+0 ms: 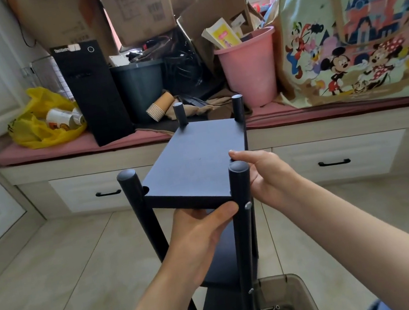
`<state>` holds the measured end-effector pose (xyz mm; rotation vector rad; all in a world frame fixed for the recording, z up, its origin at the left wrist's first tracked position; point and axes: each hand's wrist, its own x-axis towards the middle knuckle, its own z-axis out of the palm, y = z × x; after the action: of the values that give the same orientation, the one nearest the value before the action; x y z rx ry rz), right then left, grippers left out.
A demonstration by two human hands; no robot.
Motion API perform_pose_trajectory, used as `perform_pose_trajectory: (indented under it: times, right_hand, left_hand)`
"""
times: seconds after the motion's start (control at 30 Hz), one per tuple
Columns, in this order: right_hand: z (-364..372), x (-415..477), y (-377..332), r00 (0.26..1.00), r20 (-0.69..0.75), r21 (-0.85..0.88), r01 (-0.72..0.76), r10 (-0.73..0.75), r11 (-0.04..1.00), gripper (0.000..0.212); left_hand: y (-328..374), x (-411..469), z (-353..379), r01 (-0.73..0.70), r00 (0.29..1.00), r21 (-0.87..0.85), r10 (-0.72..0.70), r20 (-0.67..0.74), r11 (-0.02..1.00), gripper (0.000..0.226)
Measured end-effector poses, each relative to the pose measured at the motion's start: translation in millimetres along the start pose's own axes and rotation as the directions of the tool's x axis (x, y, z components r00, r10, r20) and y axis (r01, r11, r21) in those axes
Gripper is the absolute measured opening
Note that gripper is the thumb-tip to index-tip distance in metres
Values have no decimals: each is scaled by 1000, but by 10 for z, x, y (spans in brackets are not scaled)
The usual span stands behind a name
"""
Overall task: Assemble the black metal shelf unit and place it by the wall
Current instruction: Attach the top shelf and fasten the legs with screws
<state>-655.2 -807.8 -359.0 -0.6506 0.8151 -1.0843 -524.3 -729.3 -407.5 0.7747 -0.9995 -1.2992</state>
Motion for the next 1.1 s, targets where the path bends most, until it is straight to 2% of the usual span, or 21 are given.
perform_pose_trajectory:
  times: [0.07,0.17,0.23,0.33,0.4,0.47,0.5,0.57,0.6,0.63,0.67,0.73,0.8,0.87,1.0,1.1]
  right_hand:
    - [-9,36,-8,1000,19,29,7,-7,1000,36]
    - [-6,23,-41,998,52,62,24,-27,998,6]
    - [6,15,-50,998,53,85,31,-36,996,13]
    - [18,-15,-50,997,62,110,33,-40,993,18]
    - [31,-43,-65,996,76,119,25,-34,993,18]
    - [28,-47,-78,995,89,126,23,-34,992,16]
    - [23,-40,-77,996,88,122,23,-34,992,15]
    - [21,-40,-78,995,90,118,24,-34,993,16]
    - [18,-42,-75,995,96,120,27,-38,992,16]
    - [17,-44,-72,994,103,122,33,-46,992,16]
    - [18,-49,-73,993,108,124,41,-54,992,17]
    - [12,-56,-79,991,115,116,58,-72,992,20]
    - [0,-49,-80,987,141,116,64,-80,991,18]
    - [-17,-20,-74,984,156,113,64,-81,992,12]
    - [-42,85,-44,986,141,72,82,-92,994,17]
    - [-6,107,-16,985,143,62,87,-95,994,18]
  left_hand:
    - [30,-23,12,3,1000,16,-3,-4,1000,52]
    - [54,-72,56,3,999,63,0,-43,998,38]
    - [53,-106,70,20,995,140,-7,-95,990,34]
    - [120,-179,75,88,980,292,-30,-197,952,49]
    - [217,-254,70,123,974,410,-31,-223,904,44]
    - [331,-345,69,21,971,631,136,-199,775,33]
    - [381,-371,55,-66,947,762,282,-156,644,37]
    - [481,-362,49,-239,829,902,559,-3,359,37]
    - [511,-326,54,-303,773,920,628,85,248,36]
    - [527,-267,64,-342,749,927,640,172,152,41]
    - [527,-191,73,-359,762,931,598,248,72,54]
    - [537,-56,120,-361,840,931,412,352,-60,83]
    - [569,32,195,-372,893,921,225,389,-115,96]
    - [617,92,239,-385,911,913,106,399,-131,96]
    - [686,127,247,-349,937,912,-86,338,-214,81]
    - [744,104,243,-286,950,943,-181,255,-172,70]
